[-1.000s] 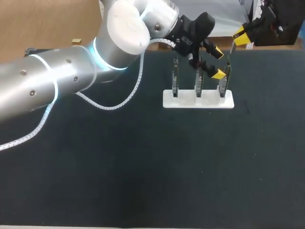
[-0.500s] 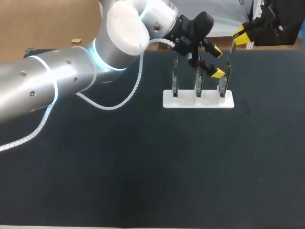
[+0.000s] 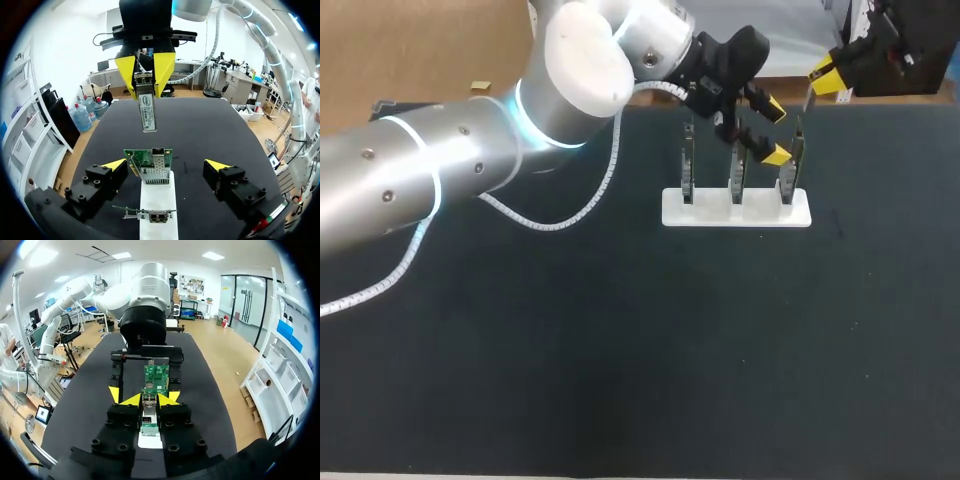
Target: Pick up the optical module with the left hand, and insert it into the network port with the right hand.
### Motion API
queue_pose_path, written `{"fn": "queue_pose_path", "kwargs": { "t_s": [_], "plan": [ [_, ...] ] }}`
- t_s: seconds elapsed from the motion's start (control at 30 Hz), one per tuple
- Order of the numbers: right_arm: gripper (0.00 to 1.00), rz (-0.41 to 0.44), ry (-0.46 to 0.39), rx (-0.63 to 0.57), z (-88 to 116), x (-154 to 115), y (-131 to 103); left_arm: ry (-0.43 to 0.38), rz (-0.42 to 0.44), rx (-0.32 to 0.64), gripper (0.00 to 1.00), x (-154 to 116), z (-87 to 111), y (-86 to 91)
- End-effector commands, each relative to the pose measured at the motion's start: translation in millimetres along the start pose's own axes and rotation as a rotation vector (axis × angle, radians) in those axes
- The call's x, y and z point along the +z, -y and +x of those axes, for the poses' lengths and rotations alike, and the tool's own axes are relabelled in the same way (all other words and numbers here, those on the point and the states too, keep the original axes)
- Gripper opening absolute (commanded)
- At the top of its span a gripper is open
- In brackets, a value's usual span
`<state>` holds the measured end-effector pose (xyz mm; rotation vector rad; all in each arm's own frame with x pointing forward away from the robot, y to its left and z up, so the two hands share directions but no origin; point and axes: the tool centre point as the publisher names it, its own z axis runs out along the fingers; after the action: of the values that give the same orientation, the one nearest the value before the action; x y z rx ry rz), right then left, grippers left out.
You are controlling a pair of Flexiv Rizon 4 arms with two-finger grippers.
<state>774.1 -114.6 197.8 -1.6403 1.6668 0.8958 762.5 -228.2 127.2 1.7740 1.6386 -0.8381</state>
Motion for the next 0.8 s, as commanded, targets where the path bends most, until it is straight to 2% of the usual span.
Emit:
{"fn": "queue_pose_path", "kwargs": {
  "t_s": [0.03,0.8],
  "plan": [
    [0.0,0.001,0.001,-0.002,0,1,1,-0.02,-0.008,0.005,1.0,-1,-3.3,1.4],
    [0.0,-0.005,-0.036,-0.033,3,11,-5,-0.02,-0.008,0.005,1.0,-1,-3.3,1.4]
  ]
}}
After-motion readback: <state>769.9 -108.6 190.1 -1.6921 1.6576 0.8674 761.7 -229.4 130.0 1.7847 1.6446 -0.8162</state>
